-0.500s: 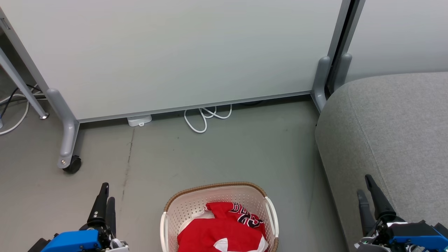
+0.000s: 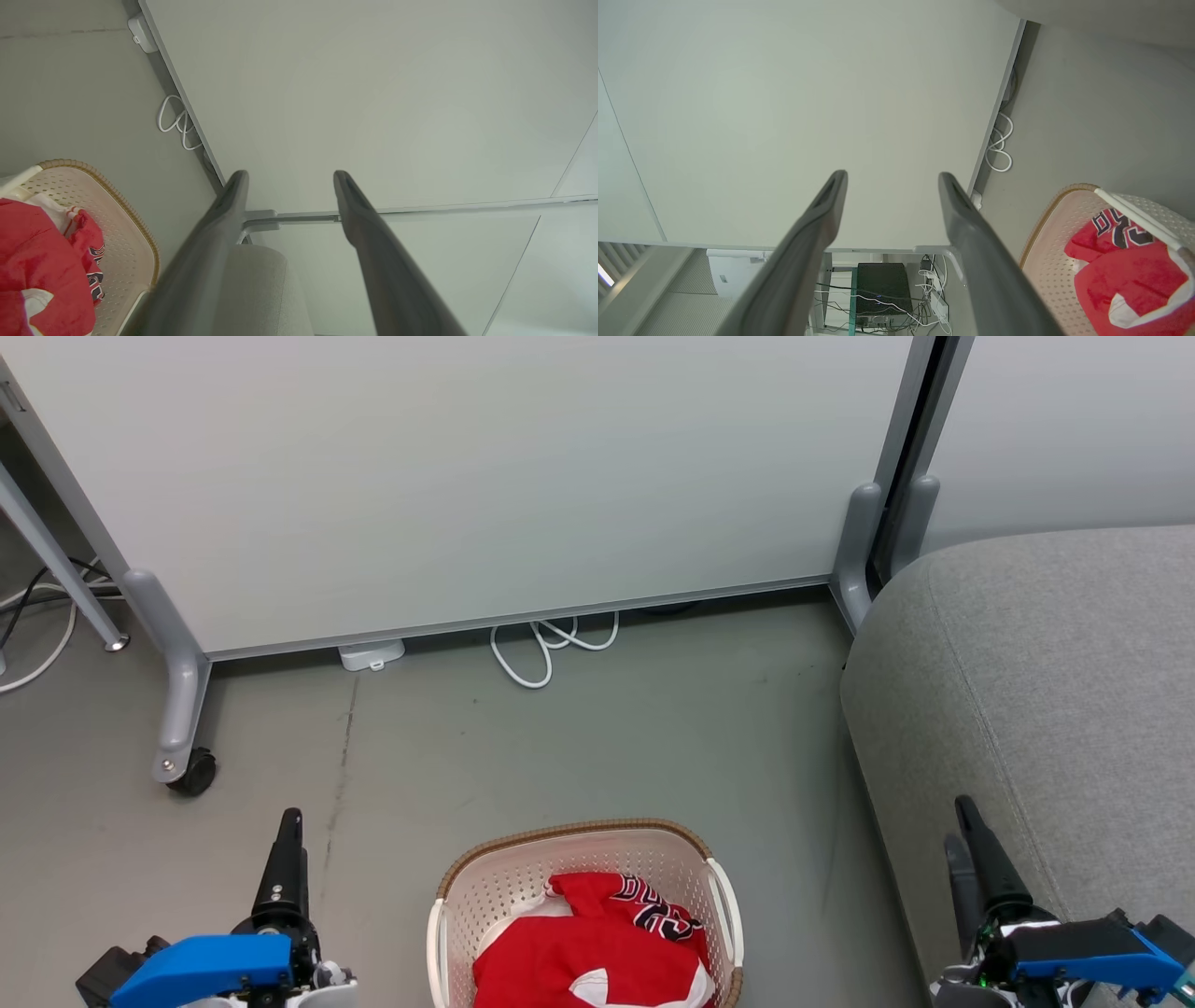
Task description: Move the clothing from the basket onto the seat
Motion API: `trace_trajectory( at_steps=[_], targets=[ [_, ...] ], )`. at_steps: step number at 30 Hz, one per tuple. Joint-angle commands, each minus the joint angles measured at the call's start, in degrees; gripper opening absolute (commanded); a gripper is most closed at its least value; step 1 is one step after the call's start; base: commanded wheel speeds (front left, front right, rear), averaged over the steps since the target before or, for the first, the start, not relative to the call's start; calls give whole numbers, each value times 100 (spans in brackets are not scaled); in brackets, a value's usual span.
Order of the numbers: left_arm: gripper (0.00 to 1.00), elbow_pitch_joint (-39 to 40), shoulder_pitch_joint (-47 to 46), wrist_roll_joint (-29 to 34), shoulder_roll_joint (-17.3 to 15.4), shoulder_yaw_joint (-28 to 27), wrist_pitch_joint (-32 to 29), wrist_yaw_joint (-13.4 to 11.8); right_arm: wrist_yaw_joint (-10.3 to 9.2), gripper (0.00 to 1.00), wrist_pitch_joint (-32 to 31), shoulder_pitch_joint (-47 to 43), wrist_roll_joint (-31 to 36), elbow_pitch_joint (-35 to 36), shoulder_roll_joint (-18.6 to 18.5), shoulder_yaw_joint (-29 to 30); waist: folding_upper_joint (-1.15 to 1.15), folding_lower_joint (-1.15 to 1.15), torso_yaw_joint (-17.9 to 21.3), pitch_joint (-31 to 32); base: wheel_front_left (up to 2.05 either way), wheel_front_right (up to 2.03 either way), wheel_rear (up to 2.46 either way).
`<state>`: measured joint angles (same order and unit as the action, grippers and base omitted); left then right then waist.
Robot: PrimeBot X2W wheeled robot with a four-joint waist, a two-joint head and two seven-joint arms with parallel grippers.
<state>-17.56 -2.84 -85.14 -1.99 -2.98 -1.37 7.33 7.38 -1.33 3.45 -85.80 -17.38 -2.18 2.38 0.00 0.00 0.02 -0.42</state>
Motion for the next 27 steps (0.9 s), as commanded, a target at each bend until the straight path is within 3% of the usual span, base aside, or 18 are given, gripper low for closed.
trace_trajectory(
  at_steps=[1,27],
  targets=[
    [100,102,-222,296,-46,60,84,-27,4,100,83,186,275,110,-38,-26,0,0,0,-4,0,0,0],
    [100,49,-343,3153,-67,459,615,-187,8,100,598,366,3129,-120,-52,-145,0,0,8,-43,0,0,0]
  ],
)
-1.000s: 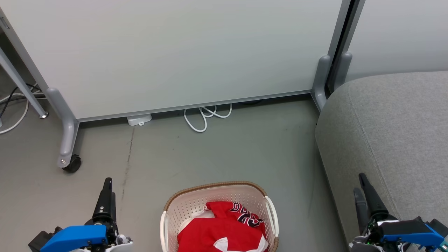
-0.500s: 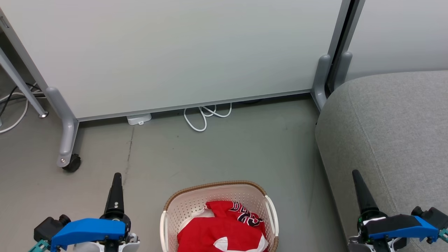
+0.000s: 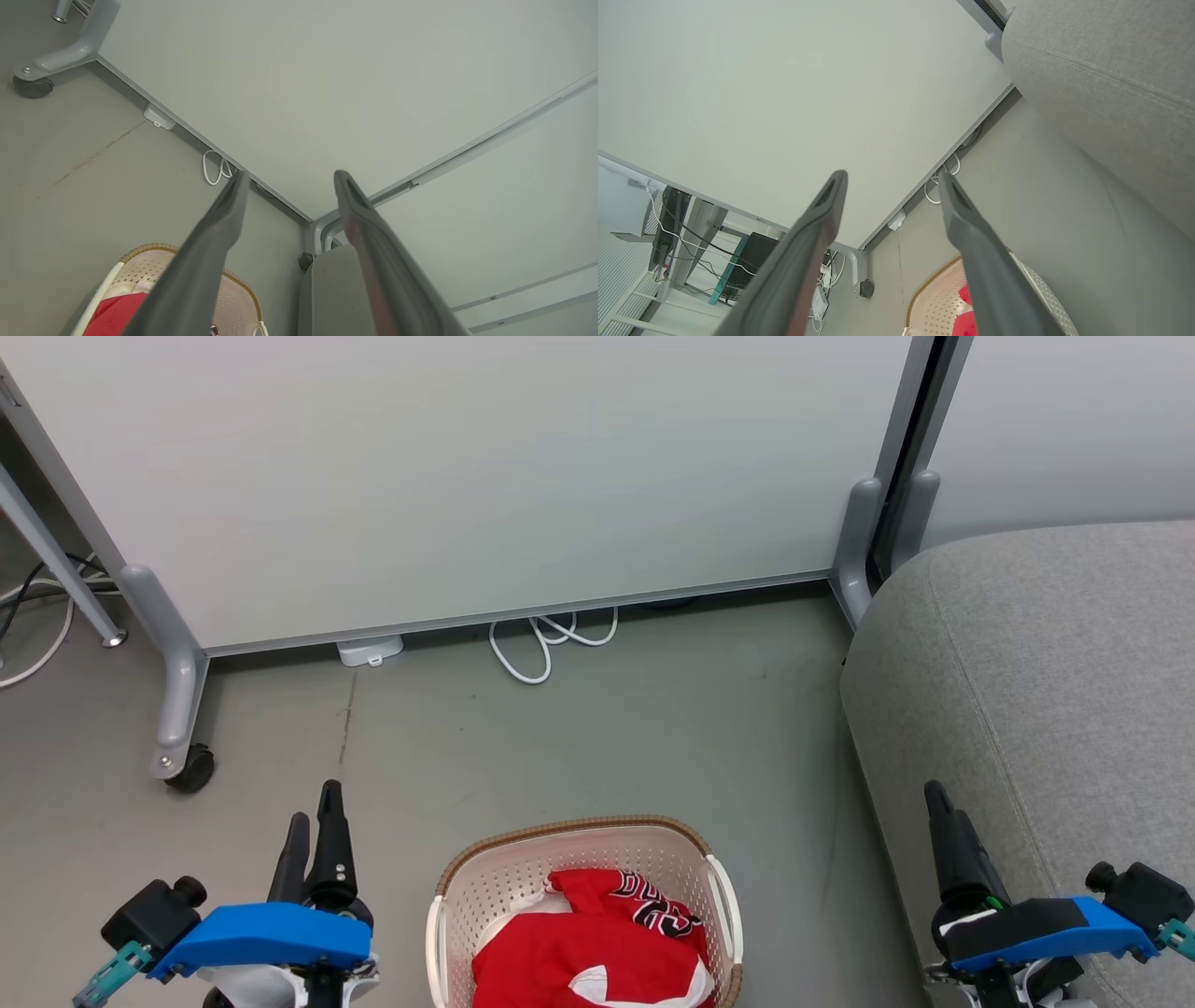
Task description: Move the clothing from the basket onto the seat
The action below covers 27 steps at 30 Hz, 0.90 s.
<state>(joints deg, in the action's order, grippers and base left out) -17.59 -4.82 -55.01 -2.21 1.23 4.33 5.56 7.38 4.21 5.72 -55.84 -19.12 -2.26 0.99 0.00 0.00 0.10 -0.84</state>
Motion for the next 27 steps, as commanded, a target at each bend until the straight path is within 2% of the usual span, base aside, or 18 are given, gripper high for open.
trace_trajectory(
  at_steps=[1,10,27],
  targets=[
    [100,45,-155,276,-47,57,63,-16,8,100,60,147,244,55,-45,-1,0,0,1,-3,0,0,0],
    [100,-3,-221,1269,-69,203,222,-40,9,100,168,168,1147,86,-52,29,0,0,8,-20,0,0,0],
    [100,-168,-335,2754,-184,488,505,-27,11,100,264,162,2743,198,-62,2,0,0,15,-39,0,0,0]
  ],
)
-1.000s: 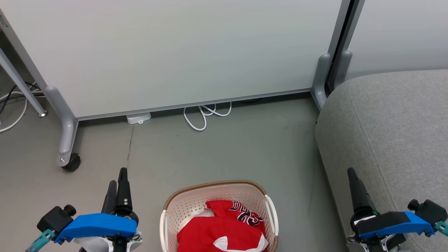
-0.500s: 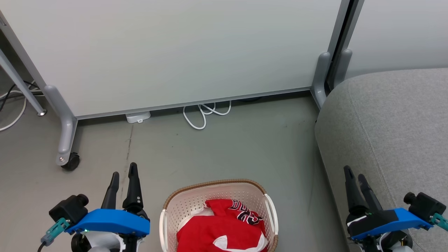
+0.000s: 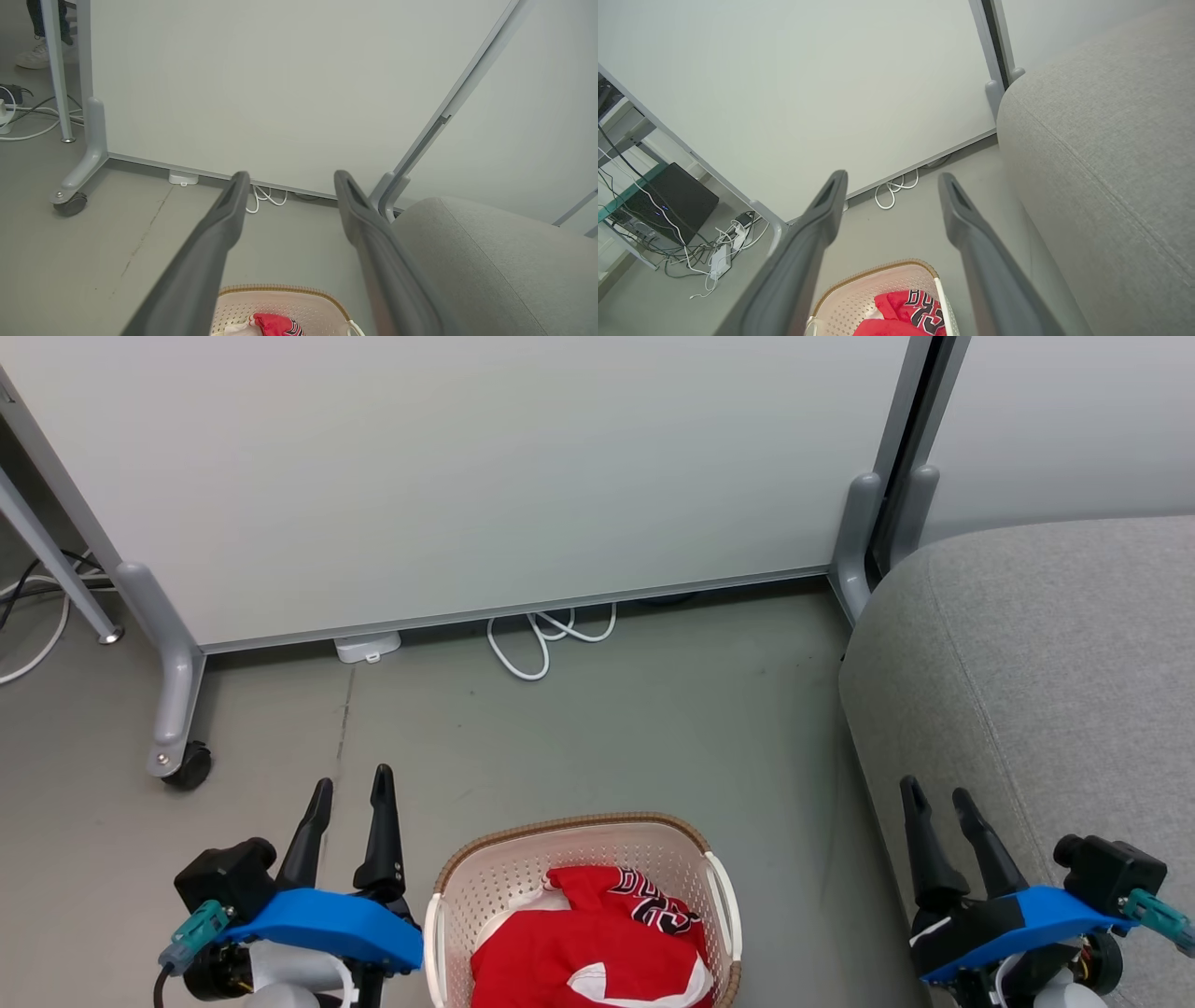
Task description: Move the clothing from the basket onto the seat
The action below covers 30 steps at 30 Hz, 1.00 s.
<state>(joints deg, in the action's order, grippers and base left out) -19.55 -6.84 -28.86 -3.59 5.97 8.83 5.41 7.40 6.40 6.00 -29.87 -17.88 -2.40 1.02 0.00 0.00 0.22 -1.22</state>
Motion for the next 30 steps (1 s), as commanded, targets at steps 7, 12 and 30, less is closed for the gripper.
trace_trajectory(
  at_steps=[7,12,30],
  targets=[
    [100,-59,-161,541,-59,73,156,-40,10,100,76,114,604,144,-51,1,0,0,10,-7,0,0,0],
    [100,-172,-193,763,-55,93,215,-54,11,100,103,104,869,175,-53,-6,0,0,9,-8,0,0,0],
    [100,-294,-227,1238,-2,55,426,-2,13,100,259,90,1584,159,-58,35,0,0,-1,-26,0,0,0]
  ],
)
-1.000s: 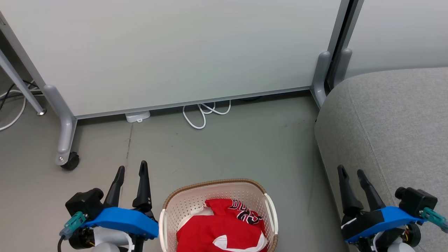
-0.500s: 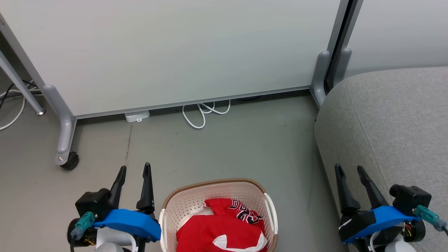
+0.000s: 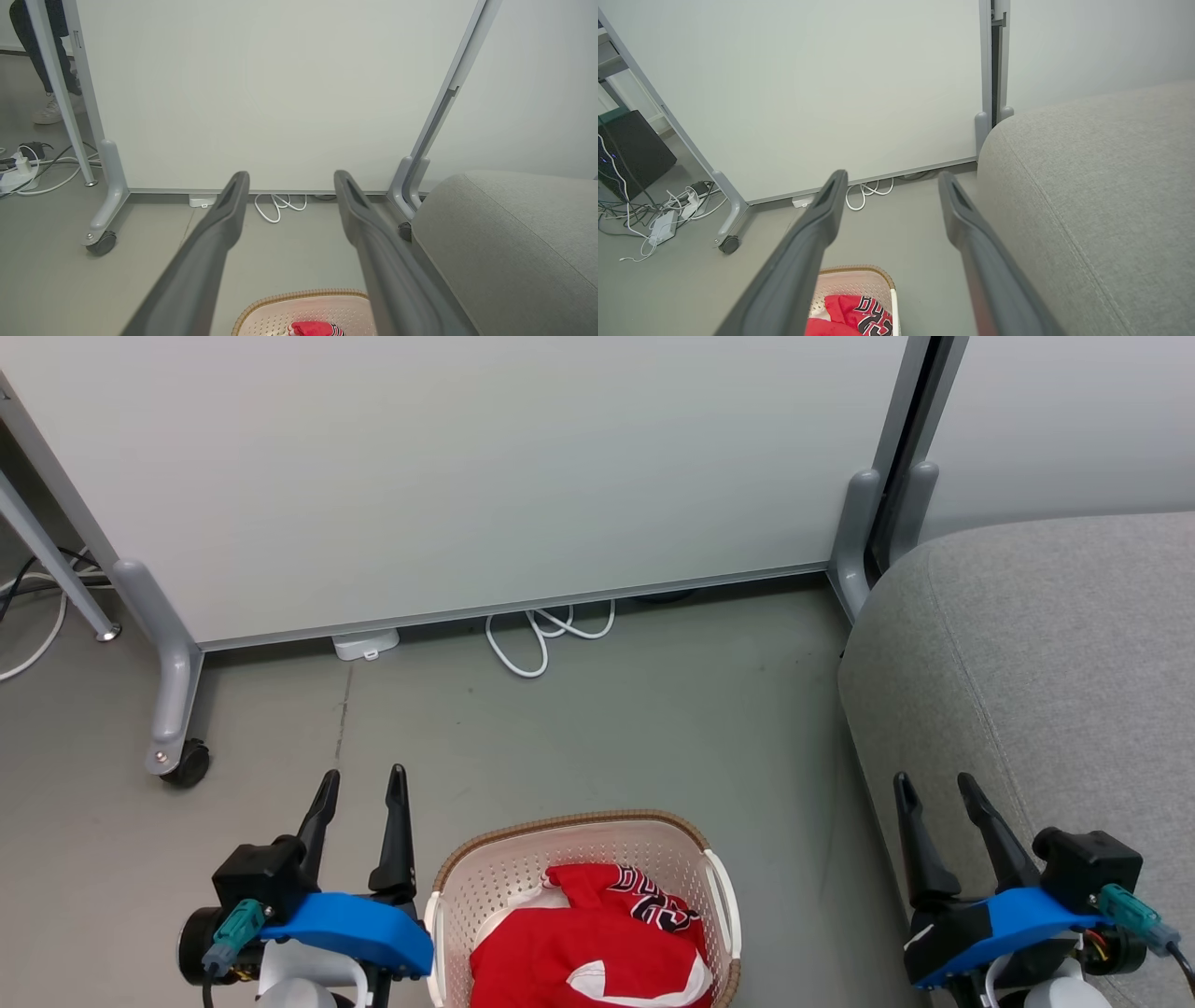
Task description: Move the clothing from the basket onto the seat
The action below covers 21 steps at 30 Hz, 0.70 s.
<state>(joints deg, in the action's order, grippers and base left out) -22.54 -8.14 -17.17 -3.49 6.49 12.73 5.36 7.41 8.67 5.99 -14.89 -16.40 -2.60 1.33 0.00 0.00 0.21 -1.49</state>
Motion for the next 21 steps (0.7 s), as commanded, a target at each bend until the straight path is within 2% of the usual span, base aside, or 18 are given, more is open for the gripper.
trace_trajectory(
  at_steps=[1,21],
  targets=[
    [100,-3,-100,96,-10,-1,49,7,12,100,46,95,129,9,-38,4,0,0,2,-2,0,0,0],
    [100,-113,-160,799,24,41,258,32,9,100,272,160,863,-58,-45,-47,0,0,17,-64,0,0,0]
  ],
)
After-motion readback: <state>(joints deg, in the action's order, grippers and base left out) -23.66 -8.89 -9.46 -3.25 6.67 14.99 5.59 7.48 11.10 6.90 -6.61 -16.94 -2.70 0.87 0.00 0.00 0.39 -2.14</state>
